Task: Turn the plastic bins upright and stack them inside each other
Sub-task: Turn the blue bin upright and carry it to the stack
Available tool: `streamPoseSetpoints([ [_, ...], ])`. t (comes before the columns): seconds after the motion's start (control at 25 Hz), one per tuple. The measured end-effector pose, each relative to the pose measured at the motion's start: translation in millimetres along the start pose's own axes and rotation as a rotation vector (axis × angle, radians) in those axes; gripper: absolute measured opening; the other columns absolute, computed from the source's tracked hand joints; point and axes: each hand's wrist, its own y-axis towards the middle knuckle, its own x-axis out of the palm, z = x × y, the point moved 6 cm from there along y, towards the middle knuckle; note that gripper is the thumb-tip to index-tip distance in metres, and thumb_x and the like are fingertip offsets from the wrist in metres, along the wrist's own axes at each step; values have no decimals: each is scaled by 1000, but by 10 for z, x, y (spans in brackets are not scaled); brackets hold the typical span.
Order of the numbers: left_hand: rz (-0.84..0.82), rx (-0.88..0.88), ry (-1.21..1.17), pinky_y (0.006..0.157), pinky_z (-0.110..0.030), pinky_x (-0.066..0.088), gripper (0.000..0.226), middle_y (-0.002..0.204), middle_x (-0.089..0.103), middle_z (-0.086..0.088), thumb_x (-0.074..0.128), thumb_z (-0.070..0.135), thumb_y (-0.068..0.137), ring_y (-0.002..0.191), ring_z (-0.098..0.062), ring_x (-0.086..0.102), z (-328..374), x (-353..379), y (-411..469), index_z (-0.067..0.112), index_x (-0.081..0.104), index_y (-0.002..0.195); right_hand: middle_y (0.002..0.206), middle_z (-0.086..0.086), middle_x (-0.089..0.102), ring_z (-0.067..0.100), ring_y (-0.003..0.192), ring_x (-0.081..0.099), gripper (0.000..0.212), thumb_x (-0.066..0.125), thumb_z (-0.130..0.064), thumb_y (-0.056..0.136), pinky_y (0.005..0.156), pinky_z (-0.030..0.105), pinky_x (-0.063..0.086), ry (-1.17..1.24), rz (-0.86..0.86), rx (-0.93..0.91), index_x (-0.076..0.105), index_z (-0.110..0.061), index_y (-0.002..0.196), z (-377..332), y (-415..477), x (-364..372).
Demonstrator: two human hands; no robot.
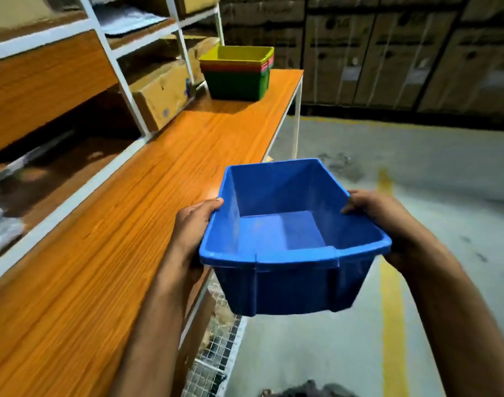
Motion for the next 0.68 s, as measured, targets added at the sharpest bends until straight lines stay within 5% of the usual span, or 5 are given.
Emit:
streamPoseSetpoints([
  [0.12,-9,-39,-4,51,-22,47,22,65,68,-4,65,13,92,55,-16,61,151,446,527,11,71,71,88,20,61,33,77,57,47,60,-16,53,59,35,42,94,69,-3,68,-7,99,-199,476,-255],
  [0.28,-46,-25,0,56,-25,46,20,72,66,-7,65,14,92,62,-20,59,272,1171,1345,12,70,73,91,21,63,34,79,57,62,59,-15,54,62,36,44,144,136,-14,61,14,108,-399,1305,-692],
  [0.48,-52,10,35,58,-27,44,22,60,65,3,64,15,94,60,-14,57,352,2108,2249,15,66,71,92,22,64,35,80,58,70,61,-15,50,71,44,44,154,146,-44,60,11,115,-760,2339,-1276],
  [0.6,-141,68,73,61,-25,47,27,66,70,7,63,14,95,64,-12,63,565,2681,2650,19,71,70,81,12,71,25,67,65,33,55,-1,73,58,29,51,88,134,-104,70,4,102,-1151,2910,-1635],
  [0.68,-181,167,73,63,-24,54,14,80,77,8,62,10,95,69,-7,70,676,2959,2955,17,74,95,75,-2,74,11,59,66,43,48,13,80,49,20,50,7,111,-203,74,-14,101,-1393,3313,-1801],
])
